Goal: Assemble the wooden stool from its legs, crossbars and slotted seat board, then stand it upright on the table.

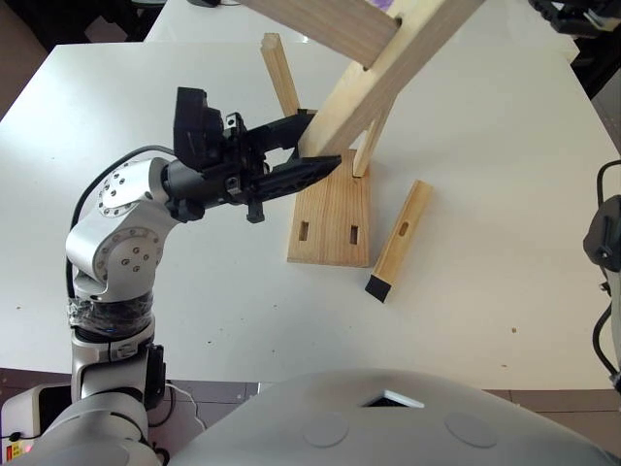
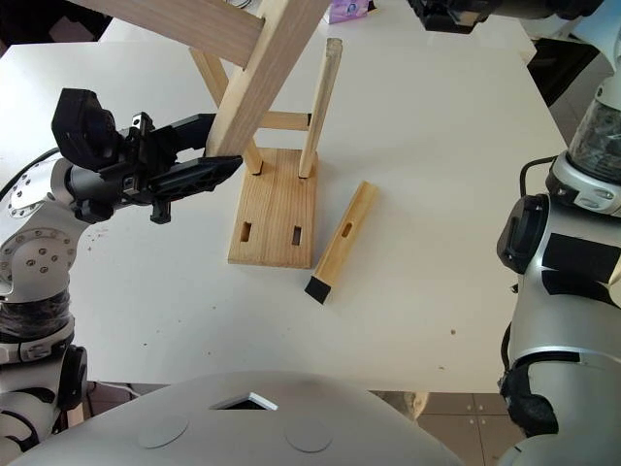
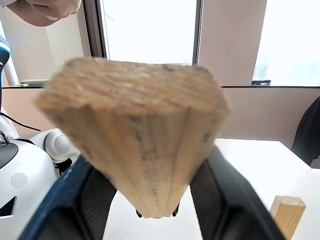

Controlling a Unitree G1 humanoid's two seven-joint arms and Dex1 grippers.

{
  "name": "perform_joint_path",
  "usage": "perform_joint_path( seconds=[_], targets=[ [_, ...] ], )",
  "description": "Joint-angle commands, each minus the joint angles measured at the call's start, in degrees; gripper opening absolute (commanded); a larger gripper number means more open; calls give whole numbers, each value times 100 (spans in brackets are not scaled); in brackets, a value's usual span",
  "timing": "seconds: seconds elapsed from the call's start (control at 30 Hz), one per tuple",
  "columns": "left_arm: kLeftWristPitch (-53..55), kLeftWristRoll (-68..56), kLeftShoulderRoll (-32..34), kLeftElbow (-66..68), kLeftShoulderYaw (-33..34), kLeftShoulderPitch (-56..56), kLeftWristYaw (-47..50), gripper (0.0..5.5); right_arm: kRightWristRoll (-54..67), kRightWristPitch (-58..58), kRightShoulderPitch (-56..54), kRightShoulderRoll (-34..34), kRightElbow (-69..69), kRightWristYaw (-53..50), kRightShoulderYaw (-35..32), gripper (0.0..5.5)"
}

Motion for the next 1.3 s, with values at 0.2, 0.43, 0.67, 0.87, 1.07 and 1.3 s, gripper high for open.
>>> perform_joint_path(
  seconds=[0.2,0.43,0.67,0.87,1.07,1.3],
  targets=[
    [-48,248,15,102,-18,-14,110,200,44,-14,439,101,-317,-228,41,202],
    [42,273,-185,143,-33,72,445,200,-21,-253,748,47,-328,-460,-130,202],
    [402,247,-430,155,-92,415,1039,306,-737,-1087,1210,-110,-327,-329,81,202],
    [-121,893,-481,115,102,1297,1337,339,-1529,-1933,1931,-366,-461,99,402,202],
    [-736,889,-1133,533,1076,1454,2450,339,-1939,-2450,2898,-354,-1000,146,627,202],
    [-1131,623,-2048,394,1739,1660,3805,339,-1974,-2602,3480,-546,-1592,265,646,202]
  ],
)
